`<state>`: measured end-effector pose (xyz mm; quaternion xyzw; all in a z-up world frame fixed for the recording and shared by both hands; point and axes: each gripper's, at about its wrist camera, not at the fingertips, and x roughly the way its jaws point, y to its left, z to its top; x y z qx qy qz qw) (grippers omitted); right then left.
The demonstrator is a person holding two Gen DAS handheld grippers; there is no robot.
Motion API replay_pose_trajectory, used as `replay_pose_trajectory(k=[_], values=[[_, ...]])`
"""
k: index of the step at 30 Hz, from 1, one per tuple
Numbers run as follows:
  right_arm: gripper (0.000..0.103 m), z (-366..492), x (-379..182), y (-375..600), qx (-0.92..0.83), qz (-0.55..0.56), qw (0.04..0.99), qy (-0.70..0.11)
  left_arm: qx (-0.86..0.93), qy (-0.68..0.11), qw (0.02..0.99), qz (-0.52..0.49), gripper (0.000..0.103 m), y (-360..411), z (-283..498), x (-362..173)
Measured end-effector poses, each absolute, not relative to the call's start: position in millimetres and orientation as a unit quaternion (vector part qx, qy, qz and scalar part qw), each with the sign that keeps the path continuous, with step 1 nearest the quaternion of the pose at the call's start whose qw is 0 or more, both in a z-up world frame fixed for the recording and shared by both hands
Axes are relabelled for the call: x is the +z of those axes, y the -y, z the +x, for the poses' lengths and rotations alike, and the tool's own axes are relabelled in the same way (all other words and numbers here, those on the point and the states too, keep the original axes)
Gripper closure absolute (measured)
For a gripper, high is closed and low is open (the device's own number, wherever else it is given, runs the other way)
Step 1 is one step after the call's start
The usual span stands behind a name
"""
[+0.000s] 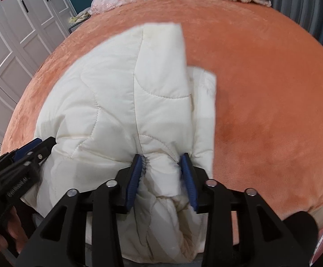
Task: Fold large clothes
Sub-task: 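Lift the bundle edge with both tools and fold it over again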
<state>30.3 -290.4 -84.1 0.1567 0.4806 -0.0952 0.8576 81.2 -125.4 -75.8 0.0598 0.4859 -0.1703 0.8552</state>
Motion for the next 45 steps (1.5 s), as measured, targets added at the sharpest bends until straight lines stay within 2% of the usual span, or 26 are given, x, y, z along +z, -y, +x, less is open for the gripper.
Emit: replay_pose_trajectory(k=[2, 4, 7, 14, 18, 21, 24, 26, 29, 30, 31, 34, 45], values=[[0.053, 21.9, -73.0, 294.9, -0.097, 0.168, 0.86, -0.471, -0.189, -0.501, 0.844, 0.015, 0.058, 107.9, 85.4, -65.5], [0.04, 11.3, -62.8, 301.7, -0.09, 0.19, 0.864, -0.458, -0.195, -0.51, 0.837, -0.042, 0.04, 85.7, 87.6, -59.3], [0.029, -0.1, -58.4, 312.7, -0.086, 0.215, 0.861, -0.452, -0.198, -0.529, 0.819, -0.102, 0.04, 59.2, 93.0, -61.1], [0.02, 2.1, -95.2, 333.4, -0.046, 0.341, 0.812, -0.472, -0.212, -0.57, 0.766, -0.211, 0.038, 29.9, 109.9, -92.8], [0.012, 6.5, -118.1, 338.2, -0.034, 0.403, 0.787, -0.466, -0.229, -0.575, 0.749, -0.236, 0.026, 33.1, 116.7, -106.8], [0.011, 11.4, -123.6, 339.1, -0.029, 0.411, 0.785, -0.463, -0.24, -0.582, 0.735, -0.25, 0.018, 36.7, 123.6, -116.1], [0.011, 15.1, -128.3, 340.7, -0.024, 0.419, 0.781, -0.462, -0.239, -0.588, 0.728, -0.258, 0.015, 44.2, 128.7, -124.3], [0.013, 19.6, -130.1, 340.9, -0.023, 0.421, 0.78, -0.463, -0.235, -0.589, 0.73, -0.255, 0.015, 47.8, 129.5, -125.2], [0.031, 22.2, -122.8, 342.2, -0.027, 0.408, 0.787, -0.462, -0.23, -0.584, 0.744, -0.228, 0.018, 57.6, 128.6, -112.5], [0.044, 22.1, -118.8, 340.4, -0.027, 0.403, 0.79, -0.461, -0.229, -0.578, 0.755, -0.209, 0.022, 62.2, 125.8, -104.5], [0.053, 22.6, -112.3, 339.2, -0.032, 0.39, 0.797, -0.46, -0.231, -0.569, 0.767, -0.189, 0.026, 67.0, 122.3, -95.6], [0.068, 21.1, -91.9, 332.0, -0.041, 0.346, 0.818, -0.458, -0.237, -0.541, 0.795, -0.137, 0.034, 80.4, 112.9, -71.7], [0.075, 0.2, -13.4, 321.3, -0.058, 0.254, 0.878, -0.401, -0.274, -0.45, 0.848, -0.057, 0.046, 105.1, 94.6, 13.2]])
